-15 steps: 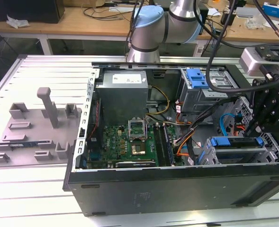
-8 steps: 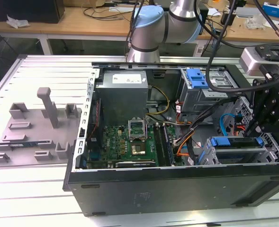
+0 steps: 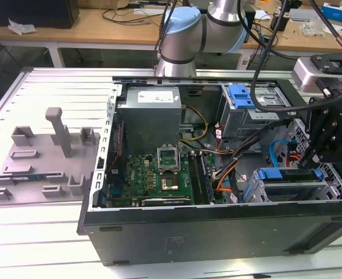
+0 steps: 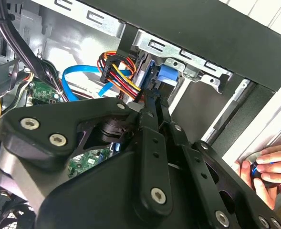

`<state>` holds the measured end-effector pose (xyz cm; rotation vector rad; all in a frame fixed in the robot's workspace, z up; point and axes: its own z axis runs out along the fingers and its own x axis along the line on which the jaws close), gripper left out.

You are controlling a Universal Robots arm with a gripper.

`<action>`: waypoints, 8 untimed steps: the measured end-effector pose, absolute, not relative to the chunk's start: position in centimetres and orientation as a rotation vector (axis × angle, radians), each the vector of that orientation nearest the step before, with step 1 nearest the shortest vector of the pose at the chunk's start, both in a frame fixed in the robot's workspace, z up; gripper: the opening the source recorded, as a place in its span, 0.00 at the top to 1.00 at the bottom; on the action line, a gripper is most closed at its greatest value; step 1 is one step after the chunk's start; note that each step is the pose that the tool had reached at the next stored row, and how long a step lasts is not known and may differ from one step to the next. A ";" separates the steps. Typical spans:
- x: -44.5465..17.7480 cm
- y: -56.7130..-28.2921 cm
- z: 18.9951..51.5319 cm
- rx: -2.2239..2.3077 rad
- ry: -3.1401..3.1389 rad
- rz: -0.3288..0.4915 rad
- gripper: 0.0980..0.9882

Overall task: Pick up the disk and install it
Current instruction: 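Insert the first disk wire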

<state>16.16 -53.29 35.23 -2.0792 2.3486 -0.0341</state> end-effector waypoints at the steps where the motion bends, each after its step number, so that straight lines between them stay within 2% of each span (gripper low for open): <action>1: 16.2 -53.3 35.2 -2.078 2.349 -0.035 0.93; 8: 16.2 -53.3 35.2 -2.057 2.363 -0.039 0.93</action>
